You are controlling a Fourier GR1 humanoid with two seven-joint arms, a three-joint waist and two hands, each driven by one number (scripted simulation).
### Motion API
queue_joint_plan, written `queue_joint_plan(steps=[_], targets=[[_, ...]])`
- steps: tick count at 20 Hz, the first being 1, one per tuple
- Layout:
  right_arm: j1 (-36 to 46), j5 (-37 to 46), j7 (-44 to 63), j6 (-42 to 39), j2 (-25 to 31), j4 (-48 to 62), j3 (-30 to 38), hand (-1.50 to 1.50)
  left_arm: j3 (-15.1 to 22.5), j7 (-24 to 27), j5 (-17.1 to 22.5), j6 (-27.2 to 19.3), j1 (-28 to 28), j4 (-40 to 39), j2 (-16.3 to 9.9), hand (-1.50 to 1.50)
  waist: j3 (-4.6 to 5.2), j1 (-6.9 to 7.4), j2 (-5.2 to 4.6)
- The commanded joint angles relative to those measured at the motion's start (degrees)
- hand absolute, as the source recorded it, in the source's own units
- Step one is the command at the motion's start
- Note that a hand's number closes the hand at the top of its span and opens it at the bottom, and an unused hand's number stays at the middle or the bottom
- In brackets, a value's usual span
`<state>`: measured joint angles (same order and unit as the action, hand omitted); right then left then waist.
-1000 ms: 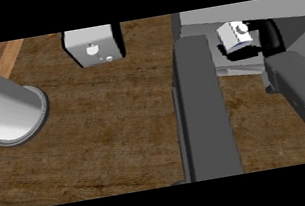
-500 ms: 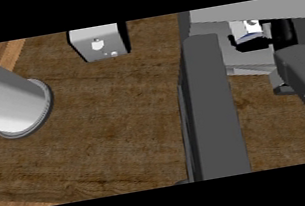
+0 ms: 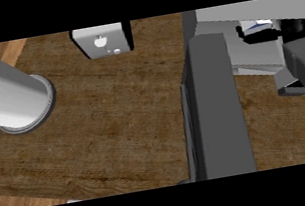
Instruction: Pick up the milk, place it into the microwave and close the microwave
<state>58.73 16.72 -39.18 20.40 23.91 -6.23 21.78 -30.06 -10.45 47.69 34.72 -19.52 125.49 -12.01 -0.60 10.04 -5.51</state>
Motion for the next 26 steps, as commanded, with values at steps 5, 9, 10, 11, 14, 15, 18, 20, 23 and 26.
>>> queue_joint_plan(steps=[5, 9, 10, 11, 14, 15, 18, 20, 23, 26], targets=[[0.44, 0.24, 0.19, -0.38, 1.17, 0.48, 0.11, 1.5, -0.25, -0.22, -1.64, -0.58, 1.73, -0.7, -0.83, -1.5, -0.13, 0.72, -0.42], [0.22, -0.29, 0.08, 0.88, 1.34, 0.49, 0.83, 1.5, -0.44, -0.26, -2.13, 0.74, 1.61, -1.24, -1.72, -1.5, -0.15, 1.86, -0.77], [0.3, -0.02, -0.27, 0.01, 1.67, 0.43, 0.56, 1.5, -0.19, -0.44, -3.21, 0.04, 2.33, -1.03, -1.65, -1.5, -0.19, 1.0, -0.78], [0.59, -0.24, 0.03, -0.28, 2.29, 0.4, 0.82, 1.5, -0.69, -0.24, -3.09, 0.26, 2.24, -0.99, -1.9, -1.5, -0.19, 1.55, -0.75], [0.75, -0.11, 0.45, 0.61, 2.11, 0.63, 0.83, 1.5, -0.13, 0.29, -3.0, 0.98, 2.15, -1.47, -1.17, -1.5, -0.08, 2.49, -0.81], [1.41, 0.36, 0.72, -0.19, 2.95, 0.55, 0.38, 1.5, -0.33, 0.33, -3.19, 0.4, 3.41, -1.64, -1.7, -1.5, -0.1, 1.84, -0.93], [3.02, -2.16, -0.43, -1.74, 0.54, -0.49, 2.73, -1.5, -0.21, -0.44, -4.21, 0.16, 3.51, -2.13, -2.23, -1.5, -0.33, 1.38, -0.31], [3.64, -2.53, -2.21, -5.45, -1.62, -0.66, 2.82, -1.5, 0.47, -0.07, -4.63, 0.51, 3.61, -2.32, -1.48, -1.5, -0.27, 1.89, -0.28], [3.83, 1.23, 0.95, -5.61, -2.79, 1.94, -0.85, -1.5, 0.66, -0.21, -5.29, 1.33, 4.34, -3.21, -2.41, -1.5, 0.14, 2.81, -0.68], [6.16, 2.97, 4.61, -3.91, -3.9, 2.81, -2.46, -1.5, 0.35, 0.2, -5.66, 1.25, 4.39, -3.66, -2.01, -1.5, 0.32, 3.19, 0.11]])
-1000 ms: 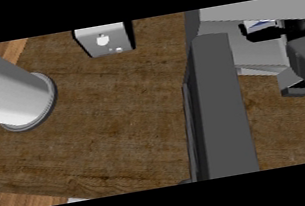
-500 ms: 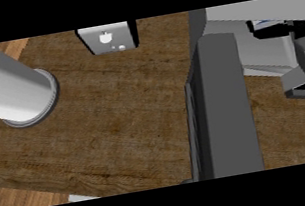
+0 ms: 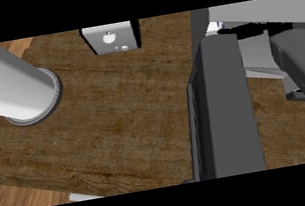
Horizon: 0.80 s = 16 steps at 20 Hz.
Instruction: Pick up the milk, place it into the microwave and close the microwave
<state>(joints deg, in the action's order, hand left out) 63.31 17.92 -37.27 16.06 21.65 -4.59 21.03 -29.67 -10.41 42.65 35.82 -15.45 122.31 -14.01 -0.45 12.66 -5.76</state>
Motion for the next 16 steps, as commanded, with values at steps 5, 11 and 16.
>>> queue_joint_plan(steps=[5, 11, 16], targets=[[4.88, 1.97, 5.75, 5.49, -5.3, 0.71, -1.78, -1.5, 1.79, -0.5, -1.96, -0.67, 1.62, -0.92, 0.71, -1.5, 0.16, -0.42, 0.57], [6.84, 1.47, 6.23, 7.2, -7.9, -0.2, -1.09, -1.5, 1.65, 0.06, -3.49, 1.32, 1.44, -2.61, 0.16, -1.5, 0.23, -0.91, 1.04], [7.23, 0.97, 5.84, 9.72, -9.37, -0.91, -0.08, -1.5, 3.21, 0.05, -3.32, 2.2, 0.3, -3.31, 1.65, -1.5, 0.24, -2.17, 1.72]])
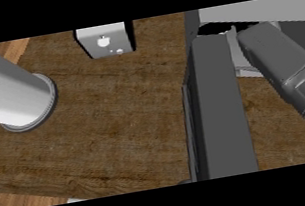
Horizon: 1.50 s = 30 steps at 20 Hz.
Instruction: Pick up the milk, place it into the microwave and close the microwave
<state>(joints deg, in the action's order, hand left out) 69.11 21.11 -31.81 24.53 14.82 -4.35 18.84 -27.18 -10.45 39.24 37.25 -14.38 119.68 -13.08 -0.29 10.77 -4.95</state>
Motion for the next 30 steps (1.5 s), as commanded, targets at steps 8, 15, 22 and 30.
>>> queue_joint_plan(steps=[8, 15, 22, 30], targets=[[-1.21, -3.15, -2.61, 2.81, -1.31, -2.28, 3.85, -1.5, 2.28, 0.82, -3.02, 2.06, -2.41, -1.65, 3.14, -1.5, 0.12, -3.2, 1.86], [-5.1, -3.64, -5.84, -4.43, 0.51, -1.93, 4.26, -1.5, 6.22, 3.63, -8.43, 5.57, -2.62, -3.21, 7.05, -1.5, 0.15, -5.59, 2.47], [-8.62, -7.52, -9.43, -20.54, 0.96, -1.58, 7.25, -1.5, 12.82, 3.54, -10.67, 10.5, -3.82, -4.65, 9.33, -1.5, 0.12, -7.35, 3.23], [-17.35, -11.01, -17.36, -31.94, -5.68, -2.41, 8.9, -1.5, 17.0, 4.06, -18.34, 14.62, -3.05, -6.26, 10.35, -1.5, 0.22, -9.57, 4.49]])
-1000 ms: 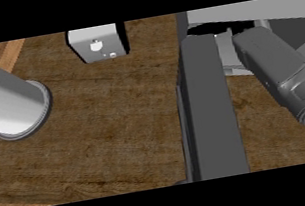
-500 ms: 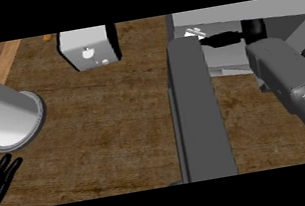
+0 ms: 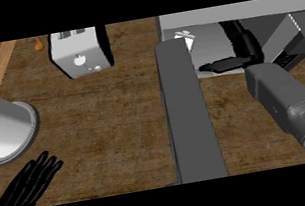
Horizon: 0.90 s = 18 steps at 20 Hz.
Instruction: Pick up the milk, place it into the microwave and close the microwave
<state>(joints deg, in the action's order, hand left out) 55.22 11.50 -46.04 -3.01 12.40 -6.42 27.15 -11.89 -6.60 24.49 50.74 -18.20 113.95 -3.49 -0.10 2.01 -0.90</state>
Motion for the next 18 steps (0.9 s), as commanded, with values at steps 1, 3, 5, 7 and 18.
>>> queue_joint_plan(steps=[1, 3, 5, 7, 18], targets=[[-2.3, -2.19, -1.64, -5.89, -3.64, -0.51, 1.05, -1.5, 2.14, 0.51, -5.42, 0.78, 3.87, -3.67, 1.18, -1.5, 0.06, -1.2, 0.45], [-5.47, -2.32, -2.65, -6.87, -4.39, -1.43, 0.37, -1.5, 3.21, 2.09, -9.1, 1.22, 4.61, -3.93, 2.52, -1.5, 0.1, -1.76, 0.81], [-9.19, -1.96, -4.34, -10.72, -4.04, -1.94, -0.74, -1.5, 3.03, 7.29, -15.21, 0.43, 5.68, -7.87, 3.4, -1.5, 0.19, -3.01, 1.31], [-10.36, -2.21, -5.0, -9.69, -6.56, -4.3, -1.66, -1.5, 6.2, 9.21, -18.59, -1.68, 6.91, -9.99, 3.44, -1.5, 0.18, -2.79, 1.25], [-31.35, 0.52, -9.63, -8.33, -6.28, -12.9, -7.34, -1.5, 12.91, 15.37, -28.7, -9.65, 11.84, -17.54, 3.49, 1.5, 0.4, -5.83, 1.99]])
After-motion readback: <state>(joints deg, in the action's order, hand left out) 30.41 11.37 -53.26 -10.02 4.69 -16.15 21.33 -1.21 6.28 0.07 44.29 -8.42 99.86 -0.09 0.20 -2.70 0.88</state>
